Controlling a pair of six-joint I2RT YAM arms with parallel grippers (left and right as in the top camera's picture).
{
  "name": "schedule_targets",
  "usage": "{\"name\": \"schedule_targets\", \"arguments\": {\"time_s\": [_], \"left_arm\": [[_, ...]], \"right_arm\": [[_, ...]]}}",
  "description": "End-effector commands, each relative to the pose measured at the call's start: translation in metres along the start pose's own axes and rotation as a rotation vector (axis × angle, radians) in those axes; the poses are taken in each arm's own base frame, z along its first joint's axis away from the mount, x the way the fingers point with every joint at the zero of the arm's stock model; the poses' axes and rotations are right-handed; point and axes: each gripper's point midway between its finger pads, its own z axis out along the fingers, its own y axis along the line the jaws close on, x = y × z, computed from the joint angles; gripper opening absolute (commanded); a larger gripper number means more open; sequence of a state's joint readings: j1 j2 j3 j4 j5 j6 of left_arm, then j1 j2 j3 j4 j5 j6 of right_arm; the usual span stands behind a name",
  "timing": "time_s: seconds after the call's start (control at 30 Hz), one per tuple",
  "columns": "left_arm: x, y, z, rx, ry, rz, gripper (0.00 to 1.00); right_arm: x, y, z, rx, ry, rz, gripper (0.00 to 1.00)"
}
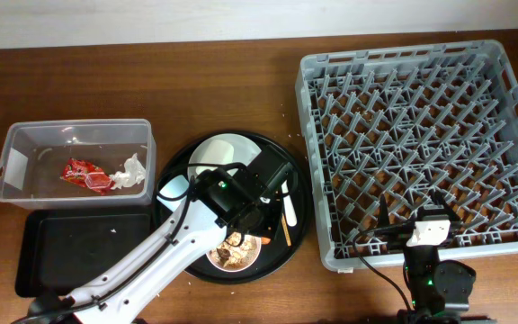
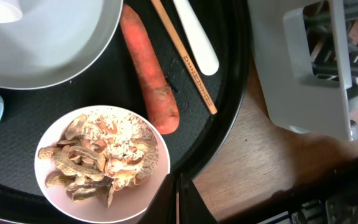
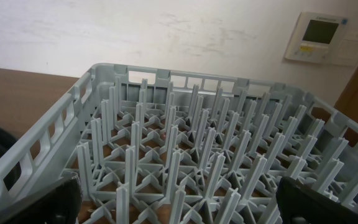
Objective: Sort waste into correct bins and load items into the dishwasher rack
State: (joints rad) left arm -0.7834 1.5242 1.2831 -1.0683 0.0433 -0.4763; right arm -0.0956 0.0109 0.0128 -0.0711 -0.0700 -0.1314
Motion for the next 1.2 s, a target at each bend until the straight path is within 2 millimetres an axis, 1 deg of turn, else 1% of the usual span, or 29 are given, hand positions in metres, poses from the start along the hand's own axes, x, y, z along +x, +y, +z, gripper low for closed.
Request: {"name": "schedule_targets", "arguments": {"time_s": [0.0, 0.23, 0.57, 0.6, 0.97, 1.0, 1.03, 1.1, 1.13, 1.17], "left_arm": [[-0.008, 0.006, -0.003, -0.047, -0.041, -0.006, 0.04], [-0.017, 0.003, -0.003, -0.036, -0.078, -0.005, 0.04], [-0.016, 0.003, -0.001, -0.037, -0.072, -0.005, 0.04], [-0.015, 0.003, 0.001, -0.04, -0.065, -0.005, 0.04], [-0.001, 0.014, 0.057, -0.125, 0.097, -0.007, 0.05], [0.0, 0.014, 0.06, -0.131, 0.107, -0.007, 0.11], [0.001, 0.015, 0.063, -0.134, 0.114, -0.007, 0.12], [0.003, 0.016, 0.065, -0.138, 0.127, -0.007, 0.13], [0.005, 0.014, 0.065, -0.127, 0.136, -0.008, 0.13], [0.008, 0.007, 0.065, -0.089, 0.155, -0.012, 0.12]], "right_arm": [[0.002, 0.001, 0.0, -0.002, 0.001, 0.001, 0.99], [0.002, 0.001, 0.0, -0.002, 0.001, 0.001, 0.98], [0.002, 0.001, 0.0, -0.002, 0.001, 0.0, 0.99], [0.002, 0.001, 0.0, -0.002, 0.001, 0.001, 0.99], [0.002, 0.001, 0.0, -0.002, 0.001, 0.001, 0.99], [0.002, 0.001, 0.0, -0.002, 0.001, 0.001, 0.99], [0.002, 0.001, 0.0, -0.002, 0.001, 0.001, 0.99], [0.002, 0.001, 0.0, -0.002, 0.001, 0.0, 0.99], [0.002, 0.001, 0.0, -0.002, 0.001, 0.001, 0.99], [0.002, 0.001, 0.0, -0.002, 0.001, 0.001, 0.99]]}}
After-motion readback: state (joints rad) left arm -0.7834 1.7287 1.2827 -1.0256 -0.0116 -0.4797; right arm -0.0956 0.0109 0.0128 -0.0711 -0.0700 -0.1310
